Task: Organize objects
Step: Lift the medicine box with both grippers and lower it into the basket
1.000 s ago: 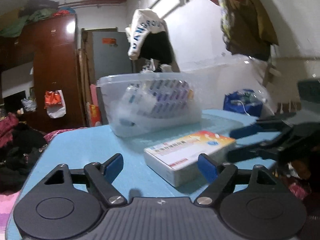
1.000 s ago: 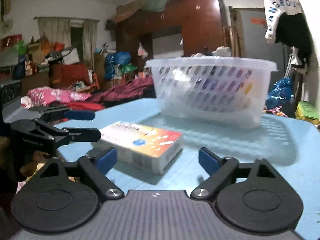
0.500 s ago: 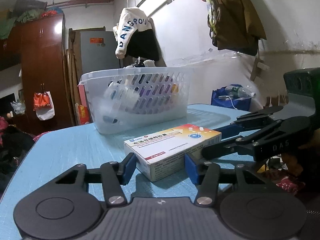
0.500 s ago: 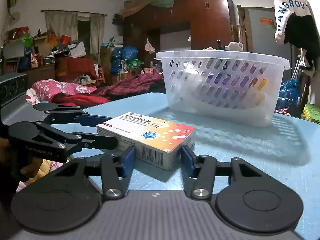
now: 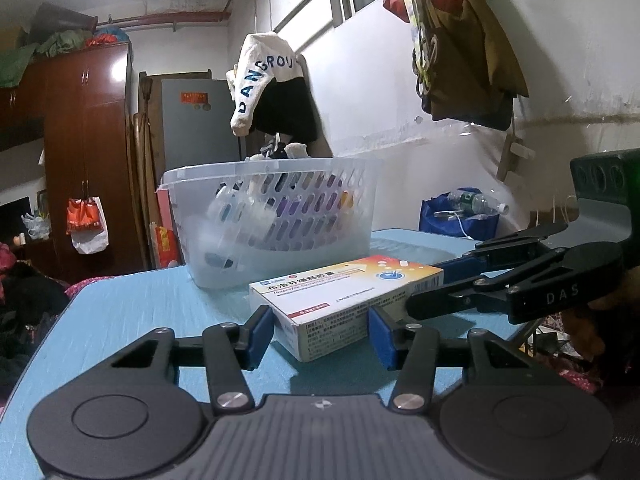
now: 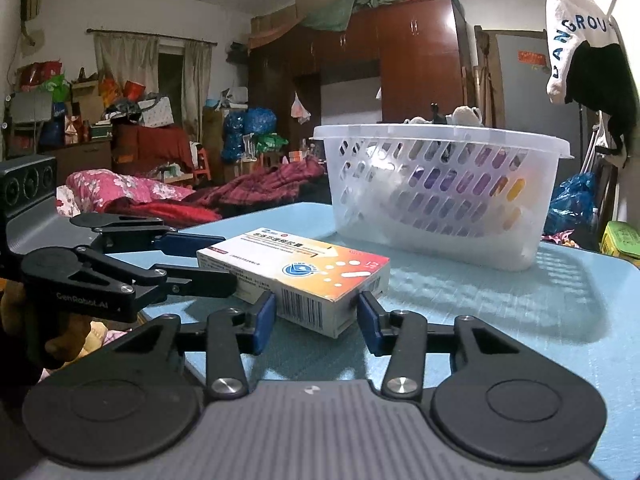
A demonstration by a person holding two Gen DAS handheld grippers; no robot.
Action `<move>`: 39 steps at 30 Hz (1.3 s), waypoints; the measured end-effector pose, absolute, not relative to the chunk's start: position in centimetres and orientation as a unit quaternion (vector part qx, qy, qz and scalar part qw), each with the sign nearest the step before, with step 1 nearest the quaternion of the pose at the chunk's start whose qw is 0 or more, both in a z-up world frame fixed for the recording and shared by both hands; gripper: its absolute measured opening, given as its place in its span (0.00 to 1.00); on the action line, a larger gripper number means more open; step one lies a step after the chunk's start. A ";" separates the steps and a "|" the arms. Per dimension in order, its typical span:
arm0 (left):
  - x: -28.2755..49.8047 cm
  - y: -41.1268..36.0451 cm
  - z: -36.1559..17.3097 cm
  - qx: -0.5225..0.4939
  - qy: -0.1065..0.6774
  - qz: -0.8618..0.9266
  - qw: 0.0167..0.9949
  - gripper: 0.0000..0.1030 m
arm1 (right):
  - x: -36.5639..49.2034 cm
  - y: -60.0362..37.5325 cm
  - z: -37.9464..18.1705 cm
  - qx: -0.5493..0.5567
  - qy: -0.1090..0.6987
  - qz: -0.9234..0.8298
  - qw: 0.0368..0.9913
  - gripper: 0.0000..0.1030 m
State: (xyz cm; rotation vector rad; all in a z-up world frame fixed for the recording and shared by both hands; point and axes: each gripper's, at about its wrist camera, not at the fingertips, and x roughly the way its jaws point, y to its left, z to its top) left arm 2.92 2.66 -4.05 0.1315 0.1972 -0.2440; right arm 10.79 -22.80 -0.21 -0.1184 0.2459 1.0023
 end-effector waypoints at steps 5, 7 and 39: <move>3.0 2.6 -3.9 0.064 0.093 -0.123 0.986 0.53 | 10.9 -22.9 0.0 -0.057 0.114 0.476 0.870 0.46; 3.0 2.6 -3.9 0.062 0.090 -0.125 0.986 0.53 | 10.9 -22.9 0.0 -0.056 0.112 0.475 0.871 0.46; 24.7 6.5 11.0 -0.013 0.149 -0.057 0.987 0.54 | 28.7 -13.0 15.2 -0.113 0.168 0.385 0.900 0.45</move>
